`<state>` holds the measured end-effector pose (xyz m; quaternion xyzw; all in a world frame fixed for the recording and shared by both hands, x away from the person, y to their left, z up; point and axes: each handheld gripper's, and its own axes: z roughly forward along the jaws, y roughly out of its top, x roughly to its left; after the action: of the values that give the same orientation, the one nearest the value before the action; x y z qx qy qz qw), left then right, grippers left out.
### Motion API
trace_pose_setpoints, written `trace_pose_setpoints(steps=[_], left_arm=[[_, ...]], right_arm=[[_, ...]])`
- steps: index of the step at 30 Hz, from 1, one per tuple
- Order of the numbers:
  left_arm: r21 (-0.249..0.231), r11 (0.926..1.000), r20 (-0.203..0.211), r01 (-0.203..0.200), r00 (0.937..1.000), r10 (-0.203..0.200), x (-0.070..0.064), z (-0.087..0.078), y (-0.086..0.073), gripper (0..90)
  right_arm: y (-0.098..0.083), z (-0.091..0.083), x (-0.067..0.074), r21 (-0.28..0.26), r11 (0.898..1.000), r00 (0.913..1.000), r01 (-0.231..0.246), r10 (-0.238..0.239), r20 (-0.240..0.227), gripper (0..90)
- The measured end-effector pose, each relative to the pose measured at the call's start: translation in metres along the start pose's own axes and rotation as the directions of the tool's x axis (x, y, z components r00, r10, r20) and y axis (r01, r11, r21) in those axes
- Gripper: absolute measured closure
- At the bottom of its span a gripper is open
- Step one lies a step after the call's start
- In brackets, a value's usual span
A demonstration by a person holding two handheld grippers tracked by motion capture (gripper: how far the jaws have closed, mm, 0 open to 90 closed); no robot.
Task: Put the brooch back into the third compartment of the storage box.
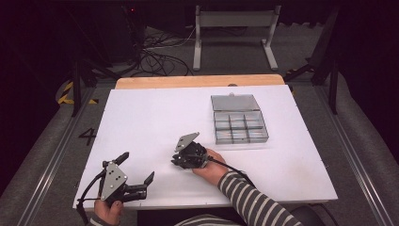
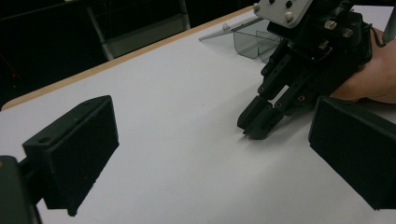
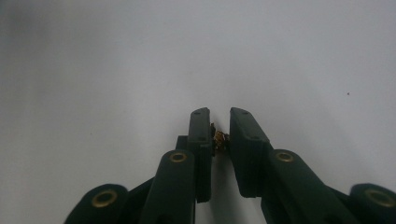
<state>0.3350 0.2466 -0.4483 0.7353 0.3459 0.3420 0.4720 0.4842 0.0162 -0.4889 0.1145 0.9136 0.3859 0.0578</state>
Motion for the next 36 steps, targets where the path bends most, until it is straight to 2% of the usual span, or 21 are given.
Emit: trace_pose_setpoints(steps=[8,16,25,27,36], left_arm=[[-0.003,1.0,-0.004,-0.001,1.0,0.001,0.001,-0.001,0.0,2.0],[-0.003,1.0,-0.008,-0.009,0.9999,0.009,0.002,-0.001,0.0,2.0],[-0.002,1.0,-0.008,-0.008,0.9999,0.008,0.002,-0.001,0.0,2.0],[-0.003,1.0,-0.004,0.003,1.0,-0.003,0.001,-0.001,0.0,2.1],[-0.002,1.0,-0.007,-0.007,1.0,0.007,0.002,-0.001,0.0,2.0]], right_arm=[[0.001,-0.001,0.002,0.003,1.0,0.9997,0.017,-0.017,0.02,81.0],[0.002,-0.008,0.0,-0.017,1.0,0.9997,0.003,-0.003,0.023,81.0],[0.006,-0.029,-0.002,-0.049,0.999,0.9993,0.006,-0.004,0.037,81.0],[0.007,-0.034,-0.003,-0.059,0.998,0.9993,-0.003,0.005,0.037,81.0],[0.008,-0.052,-0.008,-0.085,0.996,0.9983,-0.011,0.016,0.056,81.0]])
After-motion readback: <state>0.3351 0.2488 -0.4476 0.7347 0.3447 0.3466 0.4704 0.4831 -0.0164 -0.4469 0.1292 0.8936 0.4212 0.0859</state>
